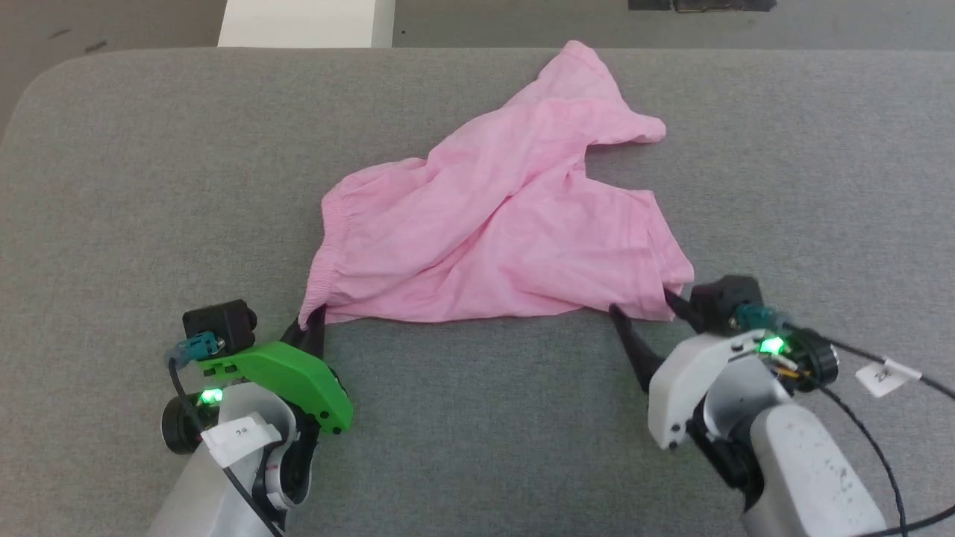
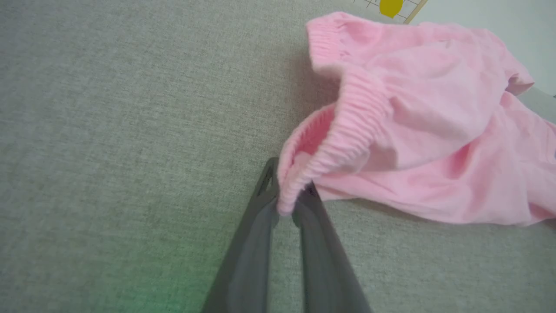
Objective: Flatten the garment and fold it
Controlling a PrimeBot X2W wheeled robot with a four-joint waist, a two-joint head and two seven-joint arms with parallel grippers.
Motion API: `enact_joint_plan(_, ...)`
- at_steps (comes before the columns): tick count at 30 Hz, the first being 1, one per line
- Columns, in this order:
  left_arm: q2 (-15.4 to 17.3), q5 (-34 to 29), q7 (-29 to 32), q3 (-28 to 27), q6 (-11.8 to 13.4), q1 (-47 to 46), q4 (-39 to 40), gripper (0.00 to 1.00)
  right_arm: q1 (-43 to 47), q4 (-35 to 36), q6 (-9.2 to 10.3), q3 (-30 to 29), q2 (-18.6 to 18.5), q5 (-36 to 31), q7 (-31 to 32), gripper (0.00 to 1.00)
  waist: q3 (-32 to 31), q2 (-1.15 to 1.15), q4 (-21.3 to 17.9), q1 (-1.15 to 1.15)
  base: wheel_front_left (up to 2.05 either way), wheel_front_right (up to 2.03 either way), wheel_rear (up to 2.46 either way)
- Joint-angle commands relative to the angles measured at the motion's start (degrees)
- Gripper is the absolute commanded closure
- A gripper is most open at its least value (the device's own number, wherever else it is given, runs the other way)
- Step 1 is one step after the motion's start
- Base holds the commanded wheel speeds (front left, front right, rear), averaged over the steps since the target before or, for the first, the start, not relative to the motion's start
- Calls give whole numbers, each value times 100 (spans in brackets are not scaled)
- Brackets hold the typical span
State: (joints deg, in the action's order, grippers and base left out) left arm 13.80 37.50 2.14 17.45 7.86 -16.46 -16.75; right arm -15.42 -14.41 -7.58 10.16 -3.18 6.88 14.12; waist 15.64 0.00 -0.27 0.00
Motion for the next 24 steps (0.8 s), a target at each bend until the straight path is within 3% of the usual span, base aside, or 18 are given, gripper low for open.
enact_joint_plan(1,-24,38,-42,-2,-7,16,9,100,-190,-19,9,-52,-3,51,-16,0,34,0,53,0,0,0,0)
enact_joint_plan(8,-47,61,-84,35,-48,-30,-9,100,-609,-226,9,-329,23,19,364,0,89,0,153,0,0,0,0)
enact_joint_plan(13,-100,83,-106,91,-96,-70,-56,100,-609,-297,9,-174,28,43,652,0,89,0,249,0,0,0,0)
enact_joint_plan(24,-97,138,-180,120,-140,-25,-135,100,438,625,9,-365,29,-247,175,0,-24,0,295,0,0,0,0)
